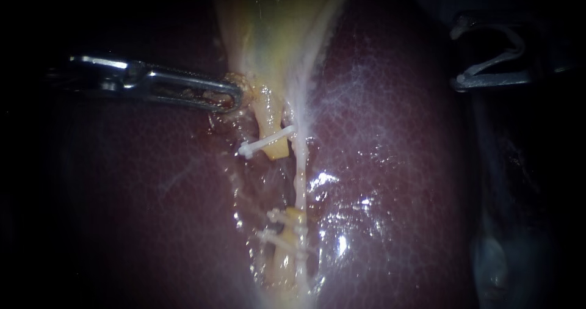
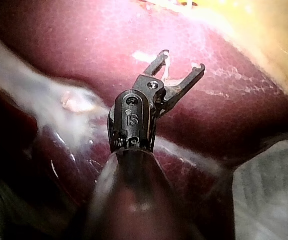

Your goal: Clipping first clip right tube

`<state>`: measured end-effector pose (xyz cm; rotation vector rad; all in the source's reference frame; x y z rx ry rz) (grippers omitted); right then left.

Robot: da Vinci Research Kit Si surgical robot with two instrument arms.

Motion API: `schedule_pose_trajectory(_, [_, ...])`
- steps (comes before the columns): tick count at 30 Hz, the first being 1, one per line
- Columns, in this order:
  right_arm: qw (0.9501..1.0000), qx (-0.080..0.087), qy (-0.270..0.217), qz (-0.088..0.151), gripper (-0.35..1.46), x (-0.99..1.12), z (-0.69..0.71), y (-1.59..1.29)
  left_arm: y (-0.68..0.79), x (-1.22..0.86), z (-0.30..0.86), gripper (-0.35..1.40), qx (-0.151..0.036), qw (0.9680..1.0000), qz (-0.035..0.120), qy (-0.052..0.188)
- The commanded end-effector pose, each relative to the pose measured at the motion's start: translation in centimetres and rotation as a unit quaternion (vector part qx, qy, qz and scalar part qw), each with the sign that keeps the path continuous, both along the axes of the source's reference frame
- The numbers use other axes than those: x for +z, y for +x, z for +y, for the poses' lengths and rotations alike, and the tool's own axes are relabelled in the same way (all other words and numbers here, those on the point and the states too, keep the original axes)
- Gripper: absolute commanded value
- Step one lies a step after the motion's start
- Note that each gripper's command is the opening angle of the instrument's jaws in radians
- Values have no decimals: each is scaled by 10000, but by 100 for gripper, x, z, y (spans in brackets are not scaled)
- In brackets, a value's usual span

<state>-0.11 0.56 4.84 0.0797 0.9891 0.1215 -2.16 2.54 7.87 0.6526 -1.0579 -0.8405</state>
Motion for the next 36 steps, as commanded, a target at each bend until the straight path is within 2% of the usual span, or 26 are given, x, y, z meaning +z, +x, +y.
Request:
schedule_pose_trajectory(1, [10000,1,0,0,50,1,0,0,0,0,0,-35,0,10000,0,0])
schedule_pose_trajectory(8, [10000,3,-1,-1,50,1,0,1,7,-10,5,-35,23,10000,-24,32])
schedule_pose_trajectory(12, [10000,4,-2,-1,50,1,-1,1,27,-25,19,-35,-42,10000,12,44])
schedule_pose_trajectory(16, [10000,5,-2,-2,50,1,-1,2,54,-46,39,-35,-196,9998,96,26])
schedule_pose_trajectory(19, [10000,-2,1,8,50,1,-2,3,64,-54,48,-35,-254,9996,92,-16])
schedule_pose_trajectory(25, [10000,-45,15,69,50,4,-7,10,65,-56,48,-35,-273,9996,94,-44])
schedule_pose_trajectory(28, [9999,-122,37,80,50,7,-15,18,65,-57,48,-35,-276,9996,96,-43])
schedule_pose_trajectory(30, [9997,-207,29,82,50,11,-22,25,65,-57,48,-35,-277,9996,96,-43])
schedule_pose_trajectory(36, [9989,-270,372,119,50,26,-49,50,64,-58,48,-35,-278,9996,97,-43])
